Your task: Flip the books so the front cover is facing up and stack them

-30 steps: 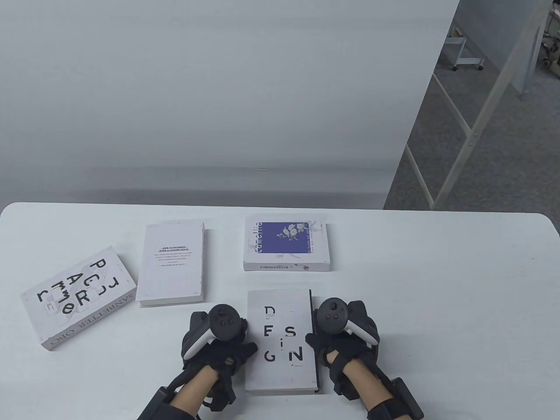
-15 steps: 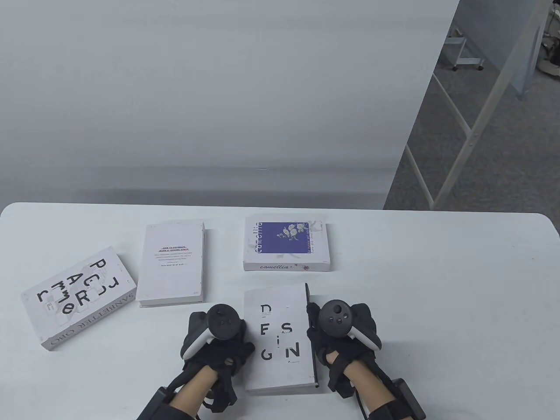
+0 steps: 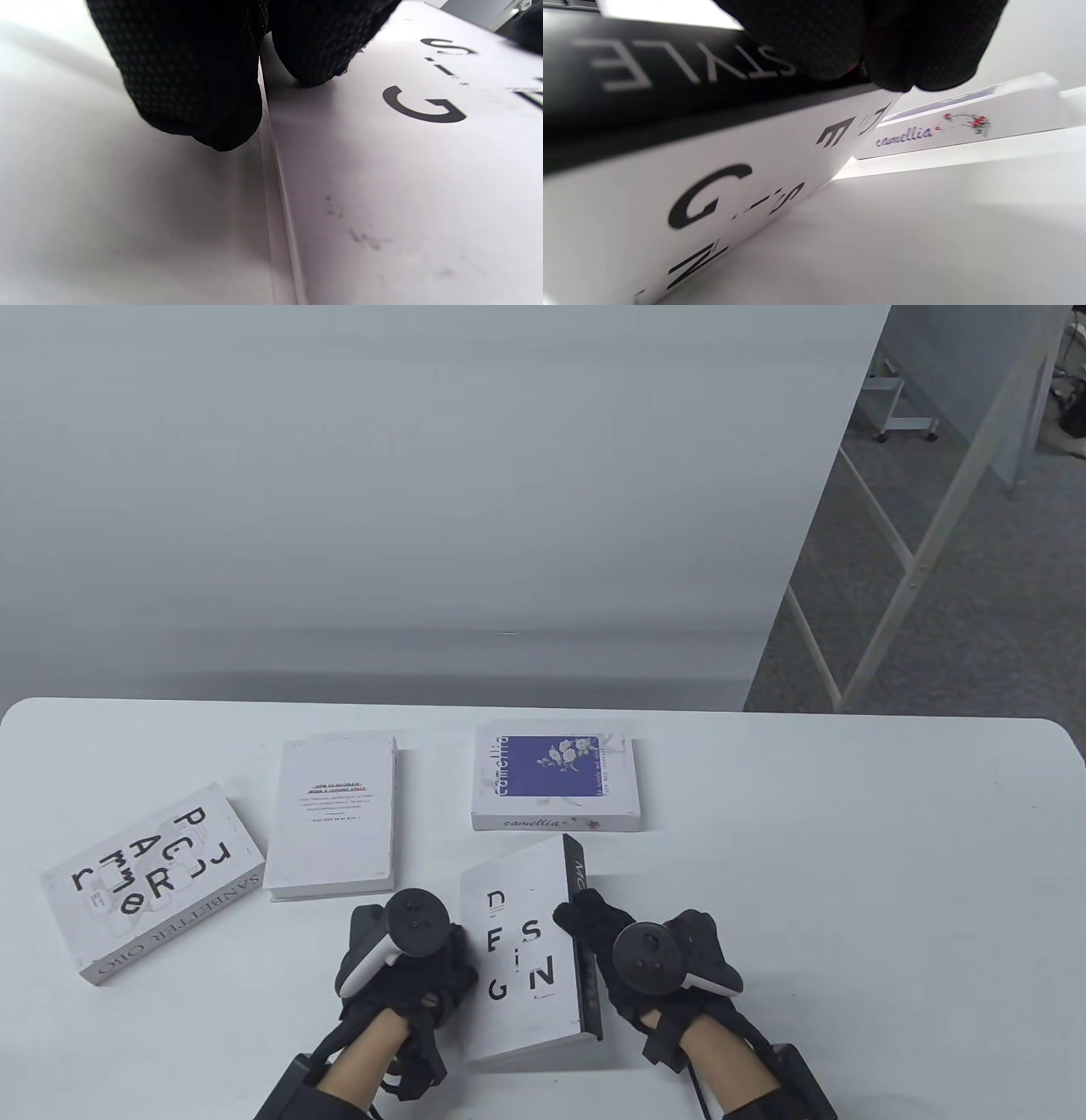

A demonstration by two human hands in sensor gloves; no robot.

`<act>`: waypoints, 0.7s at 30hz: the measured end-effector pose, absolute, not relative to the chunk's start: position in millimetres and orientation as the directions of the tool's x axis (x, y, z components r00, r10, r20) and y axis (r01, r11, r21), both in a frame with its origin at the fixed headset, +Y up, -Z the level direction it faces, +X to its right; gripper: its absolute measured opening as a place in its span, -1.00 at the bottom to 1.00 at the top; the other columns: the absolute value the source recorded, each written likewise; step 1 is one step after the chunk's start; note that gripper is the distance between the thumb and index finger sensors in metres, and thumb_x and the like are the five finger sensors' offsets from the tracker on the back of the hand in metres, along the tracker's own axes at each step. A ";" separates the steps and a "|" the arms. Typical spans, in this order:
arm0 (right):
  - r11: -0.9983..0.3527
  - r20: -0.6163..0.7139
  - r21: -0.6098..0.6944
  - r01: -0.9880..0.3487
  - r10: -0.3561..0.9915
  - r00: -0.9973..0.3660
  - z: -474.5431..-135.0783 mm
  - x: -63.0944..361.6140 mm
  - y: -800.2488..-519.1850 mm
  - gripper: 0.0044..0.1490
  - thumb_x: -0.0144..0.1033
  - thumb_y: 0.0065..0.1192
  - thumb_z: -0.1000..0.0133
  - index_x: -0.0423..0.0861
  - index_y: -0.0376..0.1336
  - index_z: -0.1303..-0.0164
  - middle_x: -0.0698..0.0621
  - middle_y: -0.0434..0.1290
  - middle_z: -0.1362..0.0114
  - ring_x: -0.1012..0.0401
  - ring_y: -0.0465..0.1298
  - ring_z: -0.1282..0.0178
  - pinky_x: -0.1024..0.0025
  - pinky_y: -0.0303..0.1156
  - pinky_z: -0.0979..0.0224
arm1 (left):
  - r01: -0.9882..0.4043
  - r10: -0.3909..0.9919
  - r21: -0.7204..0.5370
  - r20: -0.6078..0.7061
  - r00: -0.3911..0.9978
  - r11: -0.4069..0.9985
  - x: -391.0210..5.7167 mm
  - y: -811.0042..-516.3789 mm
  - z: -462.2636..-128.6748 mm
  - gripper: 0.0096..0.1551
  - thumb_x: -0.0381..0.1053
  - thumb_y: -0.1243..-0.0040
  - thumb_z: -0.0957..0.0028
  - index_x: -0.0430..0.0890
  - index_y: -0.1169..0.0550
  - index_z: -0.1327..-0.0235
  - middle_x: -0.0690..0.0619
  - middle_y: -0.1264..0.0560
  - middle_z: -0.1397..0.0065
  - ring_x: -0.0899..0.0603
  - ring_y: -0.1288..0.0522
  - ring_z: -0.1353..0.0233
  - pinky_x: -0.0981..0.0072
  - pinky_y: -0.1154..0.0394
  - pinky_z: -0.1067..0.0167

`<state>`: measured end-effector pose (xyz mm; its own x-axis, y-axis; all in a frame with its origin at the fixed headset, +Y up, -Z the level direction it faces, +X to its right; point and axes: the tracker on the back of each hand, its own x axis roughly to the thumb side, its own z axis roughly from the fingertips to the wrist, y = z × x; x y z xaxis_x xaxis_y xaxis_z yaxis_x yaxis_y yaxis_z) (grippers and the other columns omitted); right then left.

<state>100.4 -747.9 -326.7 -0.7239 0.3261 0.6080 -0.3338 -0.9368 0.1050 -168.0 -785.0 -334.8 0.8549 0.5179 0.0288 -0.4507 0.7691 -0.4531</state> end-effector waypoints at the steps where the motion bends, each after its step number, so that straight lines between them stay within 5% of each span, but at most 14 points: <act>1: -0.944 0.627 0.098 -0.315 0.305 -0.717 -324.7 97.8 -747.6 -0.14 -0.62 0.27 0.04 0.10 0.05 -0.44 -0.31 0.11 -0.52 -0.20 0.36 -0.44 -0.04 0.43 -0.35 | -0.440 0.506 -0.448 0.033 0.862 0.778 -168.2 -784.6 -334.8 -0.19 -0.08 -0.22 0.02 -0.45 -0.26 -0.39 -0.34 -0.49 -0.28 -0.15 -0.74 -0.03 0.40 -0.74 0.21; 8: -0.984 0.694 0.040 -0.174 0.153 -0.704 -316.7 87.0 -752.1 0.06 -0.43 0.38 0.02 0.10 -0.19 -0.52 -0.36 -0.13 -0.60 -0.29 0.15 -0.54 -0.17 0.25 -0.45 | -0.396 0.458 -0.421 0.054 0.887 0.816 -168.2 -784.5 -334.9 -0.22 -0.08 -0.23 0.02 -0.40 -0.28 -0.40 -0.32 -0.50 -0.28 -0.15 -0.75 -0.03 0.40 -0.74 0.21; 21: -0.977 0.711 -0.058 -0.203 0.103 -0.696 -315.1 88.3 -753.1 0.01 -0.36 0.45 0.10 0.16 -0.07 -0.44 -0.42 -0.08 -0.59 -0.30 0.22 -0.50 -0.16 0.28 -0.43 | -0.315 0.377 -0.379 0.100 0.921 0.870 -167.6 -782.2 -336.0 -0.17 0.02 -0.28 0.03 -0.37 -0.30 -0.40 -0.29 -0.51 -0.29 -0.17 -0.75 -0.04 0.37 -0.74 0.20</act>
<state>88.3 -753.1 -315.1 -0.6957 0.1029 0.7109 -0.2035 -0.9774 -0.0576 -167.6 -782.2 -336.0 0.9206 0.3774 0.1005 -0.3153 0.8701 -0.3788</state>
